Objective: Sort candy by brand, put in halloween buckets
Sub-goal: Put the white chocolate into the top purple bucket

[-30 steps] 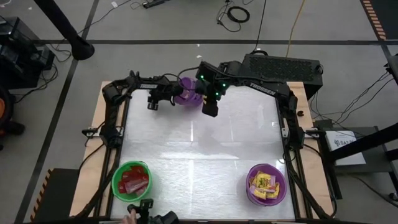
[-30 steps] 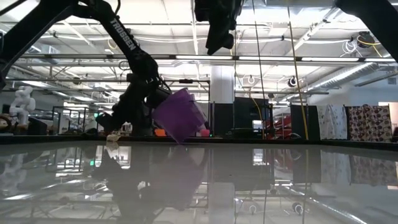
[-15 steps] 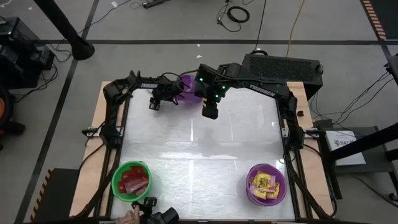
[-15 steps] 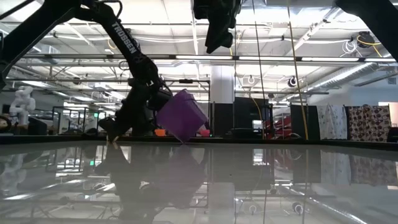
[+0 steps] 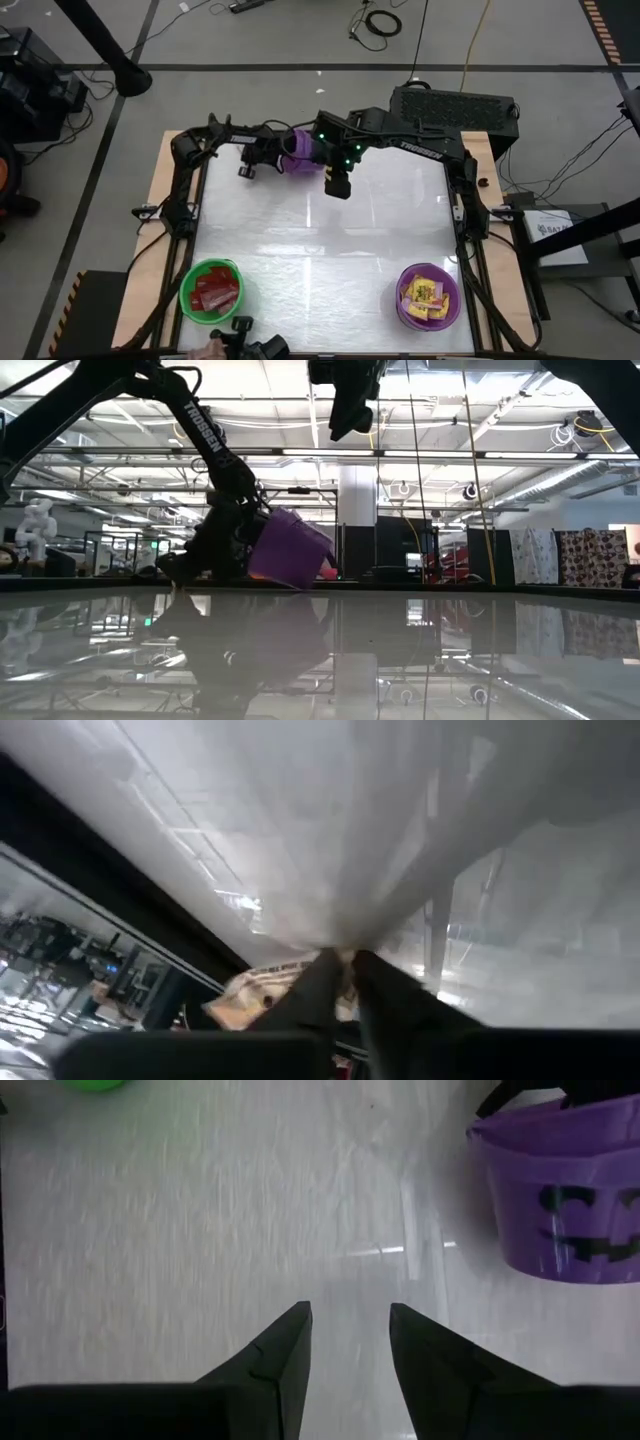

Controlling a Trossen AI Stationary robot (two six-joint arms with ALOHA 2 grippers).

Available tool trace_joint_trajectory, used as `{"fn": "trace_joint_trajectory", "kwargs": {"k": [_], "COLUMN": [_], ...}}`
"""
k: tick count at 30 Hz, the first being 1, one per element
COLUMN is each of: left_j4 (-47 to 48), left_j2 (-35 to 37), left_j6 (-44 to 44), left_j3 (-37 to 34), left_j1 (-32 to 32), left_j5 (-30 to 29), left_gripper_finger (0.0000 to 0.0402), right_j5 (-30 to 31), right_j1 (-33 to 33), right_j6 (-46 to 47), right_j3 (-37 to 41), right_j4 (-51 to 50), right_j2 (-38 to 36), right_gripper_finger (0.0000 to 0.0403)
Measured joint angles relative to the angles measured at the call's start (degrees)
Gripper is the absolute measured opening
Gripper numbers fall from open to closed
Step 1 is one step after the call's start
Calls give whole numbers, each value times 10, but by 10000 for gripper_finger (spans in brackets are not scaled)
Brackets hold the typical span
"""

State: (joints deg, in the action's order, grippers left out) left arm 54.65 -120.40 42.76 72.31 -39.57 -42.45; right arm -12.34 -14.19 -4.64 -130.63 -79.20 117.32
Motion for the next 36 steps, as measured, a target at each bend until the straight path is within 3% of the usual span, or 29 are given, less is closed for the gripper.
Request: {"fn": "trace_joint_trajectory", "kwargs": {"k": [3,12,24,27,33,36], "left_j4": [-3,25,46,46,-35,-119], "left_j2": [6,117,273,302,389,441], "left_j6": [-33,-50,-74,-130,-288,-342], "left_j3": [4,10,11,10,-4,-26], "left_j1": [0,15,48,49,38,39], "left_j5": [-4,-9,56,128,444,541], "left_gripper_finger": [10,3,2,1,1,1], "right_j5": [0,0,5,11,19,20], "right_j1": [1,1,-6,-20,-46,-51], "right_j6": [-1,-1,-18,-20,-19,-20], "right_j3": [0,0,0,0,0,0], "right_j4": [3,6,12,6,27,27], "right_j2": [0,0,0,-1,-16,-26], "right_gripper_finger": [130,130,130,130,130,130]}}
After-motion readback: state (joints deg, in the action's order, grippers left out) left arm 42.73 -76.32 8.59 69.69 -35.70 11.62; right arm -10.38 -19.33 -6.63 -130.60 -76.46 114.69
